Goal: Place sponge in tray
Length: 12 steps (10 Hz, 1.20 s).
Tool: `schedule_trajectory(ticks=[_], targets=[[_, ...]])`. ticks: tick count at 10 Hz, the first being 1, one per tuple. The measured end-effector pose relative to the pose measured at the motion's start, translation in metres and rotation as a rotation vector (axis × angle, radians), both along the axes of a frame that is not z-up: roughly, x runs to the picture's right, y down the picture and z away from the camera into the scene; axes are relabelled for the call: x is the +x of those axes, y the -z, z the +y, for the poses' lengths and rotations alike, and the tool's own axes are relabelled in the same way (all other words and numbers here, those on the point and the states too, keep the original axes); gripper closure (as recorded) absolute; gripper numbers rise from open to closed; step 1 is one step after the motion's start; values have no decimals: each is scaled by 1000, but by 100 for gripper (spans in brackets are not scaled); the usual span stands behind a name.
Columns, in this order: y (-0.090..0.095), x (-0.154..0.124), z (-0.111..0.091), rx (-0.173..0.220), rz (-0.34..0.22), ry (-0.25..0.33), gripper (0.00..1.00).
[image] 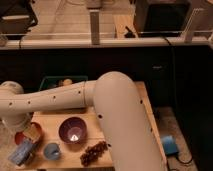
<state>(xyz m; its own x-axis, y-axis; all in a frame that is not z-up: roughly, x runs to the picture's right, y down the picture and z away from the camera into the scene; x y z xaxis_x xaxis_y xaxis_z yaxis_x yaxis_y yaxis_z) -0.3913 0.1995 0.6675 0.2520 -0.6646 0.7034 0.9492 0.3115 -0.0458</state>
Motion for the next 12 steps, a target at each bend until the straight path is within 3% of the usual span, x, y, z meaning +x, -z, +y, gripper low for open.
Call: schedule_trajectory(ticks=[1, 3, 10, 11, 12], targets=[[1, -1, -1, -9, 0, 3, 20], [0, -13, 16, -45, 1, 40, 20], [-9, -13, 55, -111, 66, 130, 20], [-11, -13, 59, -115, 67, 130, 21], [-13, -13, 62, -116, 68, 128, 30]])
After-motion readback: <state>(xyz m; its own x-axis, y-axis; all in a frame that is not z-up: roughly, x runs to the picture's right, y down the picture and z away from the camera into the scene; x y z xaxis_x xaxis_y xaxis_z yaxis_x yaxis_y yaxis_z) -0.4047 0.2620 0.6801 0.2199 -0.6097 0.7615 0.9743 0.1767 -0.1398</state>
